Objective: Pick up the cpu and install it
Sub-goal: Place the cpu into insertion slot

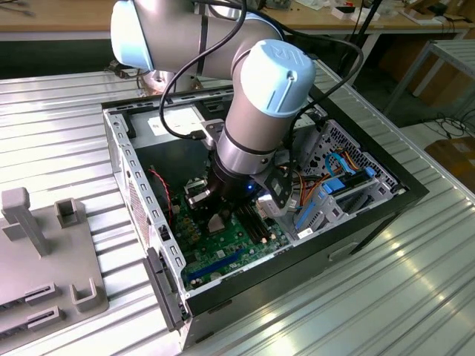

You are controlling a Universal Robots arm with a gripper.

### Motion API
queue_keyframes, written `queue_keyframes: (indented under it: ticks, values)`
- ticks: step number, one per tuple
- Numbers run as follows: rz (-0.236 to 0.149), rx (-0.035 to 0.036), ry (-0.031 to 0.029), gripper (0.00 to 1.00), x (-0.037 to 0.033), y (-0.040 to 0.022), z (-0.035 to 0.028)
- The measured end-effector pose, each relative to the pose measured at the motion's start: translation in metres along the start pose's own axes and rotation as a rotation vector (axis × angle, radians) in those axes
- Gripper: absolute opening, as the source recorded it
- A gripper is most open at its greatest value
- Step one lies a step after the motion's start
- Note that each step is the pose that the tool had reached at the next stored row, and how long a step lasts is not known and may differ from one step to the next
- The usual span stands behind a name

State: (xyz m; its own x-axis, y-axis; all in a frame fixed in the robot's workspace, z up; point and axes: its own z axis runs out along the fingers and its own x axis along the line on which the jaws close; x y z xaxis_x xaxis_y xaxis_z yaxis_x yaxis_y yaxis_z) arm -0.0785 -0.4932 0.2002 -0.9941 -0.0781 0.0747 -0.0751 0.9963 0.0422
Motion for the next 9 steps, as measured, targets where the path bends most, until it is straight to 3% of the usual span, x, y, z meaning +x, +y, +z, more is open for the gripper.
queue_keyframes:
  ticks: [9]
  values:
    - [0.000,-0.0001,0.0002,0.53,0.0015,0.0001,-0.0003]
